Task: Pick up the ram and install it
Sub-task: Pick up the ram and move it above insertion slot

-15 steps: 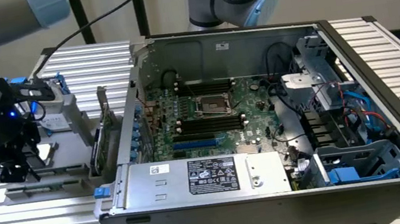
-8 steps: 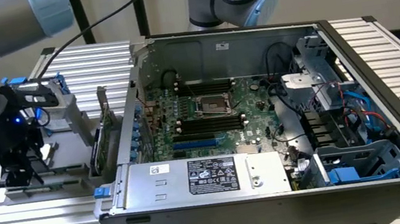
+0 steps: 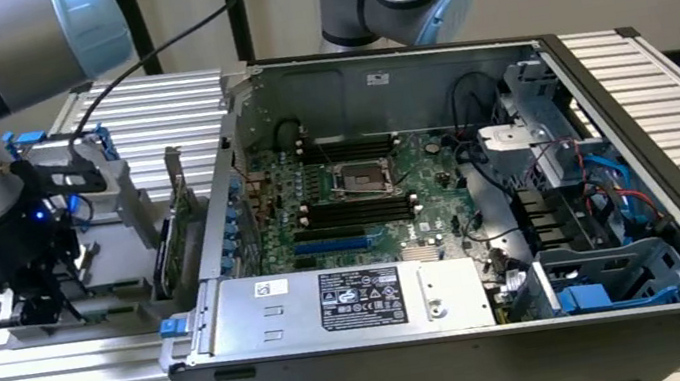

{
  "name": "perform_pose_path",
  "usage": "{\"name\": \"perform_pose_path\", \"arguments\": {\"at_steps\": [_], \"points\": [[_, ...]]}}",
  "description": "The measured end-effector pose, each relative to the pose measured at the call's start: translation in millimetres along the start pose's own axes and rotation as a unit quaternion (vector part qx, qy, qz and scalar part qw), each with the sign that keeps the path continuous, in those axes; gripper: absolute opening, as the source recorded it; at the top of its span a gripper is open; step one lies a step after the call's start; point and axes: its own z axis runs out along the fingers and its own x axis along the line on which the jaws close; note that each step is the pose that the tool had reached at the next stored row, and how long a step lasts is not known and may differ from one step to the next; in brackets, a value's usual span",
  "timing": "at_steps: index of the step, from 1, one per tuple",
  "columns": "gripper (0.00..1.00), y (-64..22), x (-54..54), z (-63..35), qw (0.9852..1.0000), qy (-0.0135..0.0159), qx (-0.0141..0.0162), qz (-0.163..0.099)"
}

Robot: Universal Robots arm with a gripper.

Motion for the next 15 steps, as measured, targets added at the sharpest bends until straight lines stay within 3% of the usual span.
{"name": "perform_pose_path", "arguments": {"at_steps": [11, 15], "points": [[0.36, -0.9, 0.1, 19.6, 1.0000, 0.0002, 0.0007, -0.008], [0.36, -0.4, -0.3, 21.3, 0.9999, -0.0003, 0.0005, -0.013]]}}
